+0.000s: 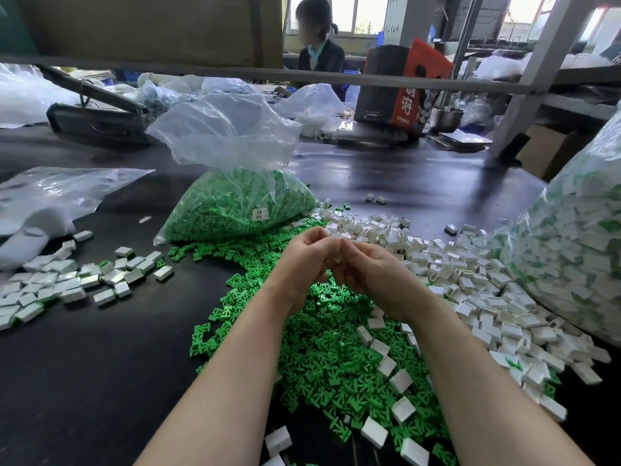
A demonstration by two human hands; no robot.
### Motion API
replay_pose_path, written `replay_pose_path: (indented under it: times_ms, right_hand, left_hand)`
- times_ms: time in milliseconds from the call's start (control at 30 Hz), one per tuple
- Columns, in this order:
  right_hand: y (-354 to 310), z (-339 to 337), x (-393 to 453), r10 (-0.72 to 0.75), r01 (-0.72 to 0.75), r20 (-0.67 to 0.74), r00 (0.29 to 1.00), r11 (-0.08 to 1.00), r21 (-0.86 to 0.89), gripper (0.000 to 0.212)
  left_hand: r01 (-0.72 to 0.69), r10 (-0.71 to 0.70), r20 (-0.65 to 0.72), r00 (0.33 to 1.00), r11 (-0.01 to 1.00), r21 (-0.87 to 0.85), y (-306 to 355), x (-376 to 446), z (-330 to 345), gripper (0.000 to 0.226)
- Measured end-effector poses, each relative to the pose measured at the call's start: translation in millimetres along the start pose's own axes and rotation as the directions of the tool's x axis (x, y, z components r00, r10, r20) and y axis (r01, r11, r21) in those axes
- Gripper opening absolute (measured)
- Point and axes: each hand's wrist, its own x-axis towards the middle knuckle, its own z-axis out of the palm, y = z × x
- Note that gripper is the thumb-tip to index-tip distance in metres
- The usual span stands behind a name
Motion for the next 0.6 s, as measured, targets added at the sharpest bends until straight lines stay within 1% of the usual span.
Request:
replay_pose_path:
  times_ms: [67,267,400,433,500,600]
  right_hand:
    - [-1.0,1.0,-0.4,0.009,-0.009,-0.006,1.0,1.0,0.001,0.046]
    - [-1.1,2.8,-1.0,0.027,-0.026,-0.007,1.0,0.998,0.062,0.042]
    - [1.8,2.6,0.4,0.067,-0.063,-0.029,0.997,0.99,0.129,0.057]
    - [2.3,2.3,0.6,0.072,-0.067,-0.025,0.997,0.986,0.151,0.056]
    - [2.7,1.7,1.1,0.07,-0.067,-0.009,0.997,0.979,0.194,0.047]
    - [3.9,1.8,1.5,0.062,-0.061,0.003,0.998,0.972,0.227,0.035]
  left_hand:
    - [-0.006,0.006,-0.001,1.0,1.0,-0.008,-0.8,0.2,0.1,0.025]
    - [-0.052,0.052,-0.014,0.999,0.999,0.005,-4.1,1.5,1.0,0.022]
    - [-0.083,0.083,-0.032,0.996,0.997,-0.002,-6.9,1.5,3.6,0.019]
    - [-0.09,0.09,-0.03,0.996,0.996,-0.006,-7.2,1.3,4.2,0.017]
    - [-0.106,0.105,-0.032,0.994,0.994,-0.01,-7.3,1.2,5.0,0.017]
    - [-0.133,0.133,-0.047,0.99,0.991,0.011,-8.3,1.3,5.3,0.025]
